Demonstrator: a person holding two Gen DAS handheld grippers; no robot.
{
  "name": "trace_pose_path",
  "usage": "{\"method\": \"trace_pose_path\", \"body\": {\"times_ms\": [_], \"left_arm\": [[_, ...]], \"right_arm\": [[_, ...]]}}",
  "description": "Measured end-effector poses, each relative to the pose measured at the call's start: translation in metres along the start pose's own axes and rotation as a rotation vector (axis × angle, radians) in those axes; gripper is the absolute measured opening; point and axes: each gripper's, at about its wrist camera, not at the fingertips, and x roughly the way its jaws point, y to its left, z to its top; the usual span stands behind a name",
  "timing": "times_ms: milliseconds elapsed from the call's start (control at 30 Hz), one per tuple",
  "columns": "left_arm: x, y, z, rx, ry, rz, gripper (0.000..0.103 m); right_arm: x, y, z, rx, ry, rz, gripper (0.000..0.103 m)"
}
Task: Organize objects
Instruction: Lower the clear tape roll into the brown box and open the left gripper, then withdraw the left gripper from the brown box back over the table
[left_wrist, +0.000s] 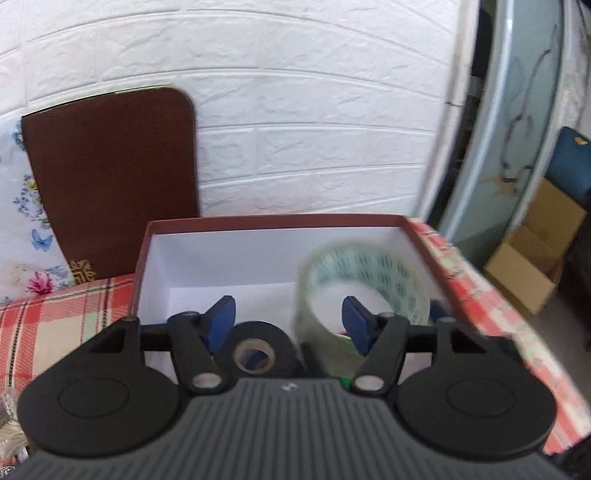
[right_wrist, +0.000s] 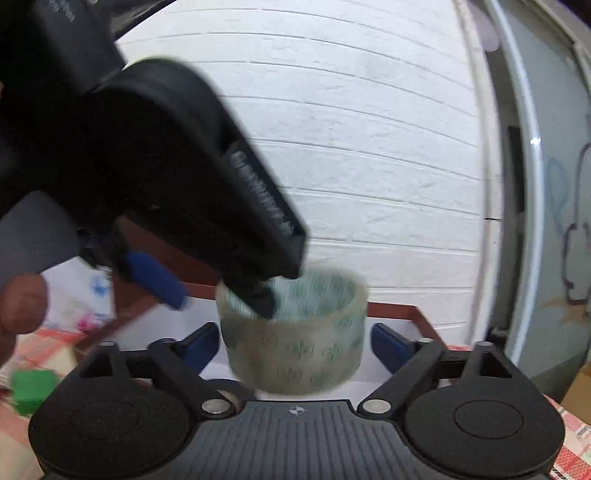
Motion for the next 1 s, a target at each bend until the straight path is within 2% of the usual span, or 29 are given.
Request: {"method": "trace_pose_path", "body": {"times_ms": [33, 100, 167, 333, 400, 533, 667, 833, 1000], "left_arm": [[0.006, -0.002, -0.006, 0.020, -0.011, 0.018, 0.066], [0.017, 0.000, -0.017, 0.044, -0.011, 0.046, 0.068], [0.017, 0.005, -0.021, 0.022, -0.053, 0.035, 0.068], [0.014, 0.009, -0.019, 0.006, -0.035, 0.049, 0.070], [0.011, 0.008, -0.015, 0.011, -0.024, 0.067, 0.069], [-0.020, 0.008, -0.018, 0.028, -0.023, 0.117, 0.069], [-0.055, 0.014, -0.017, 0.049, -0.041, 0.163, 0.069], [-0.095, 0.023, -0.024, 0.051, -0.074, 0.203, 0.070], [-0.127, 0.035, -0.043, 0.034, -0.052, 0.245, 0.077]], "right_arm": [[0.004, -0.003, -0.011, 0.010, 0.008, -0.020, 0.096], [0.003, -0.012, -0.020, 0.079, -0.006, 0.026, 0.097], [0.007, -0.011, -0.019, 0.065, -0.006, 0.039, 0.096], [0.008, -0.011, -0.023, 0.076, -0.018, 0.055, 0.098], [-0.005, -0.006, -0.025, 0.065, -0.041, 0.069, 0.098], [-0.022, -0.002, -0.024, 0.010, -0.078, 0.070, 0.098], [-0.040, 0.001, -0.008, -0.005, -0.067, 0.067, 0.098], [-0.077, -0.003, 0.007, 0.045, -0.008, 0.075, 0.098], [-0.123, 0.005, 0.009, 0.137, 0.086, 0.073, 0.098]]}}
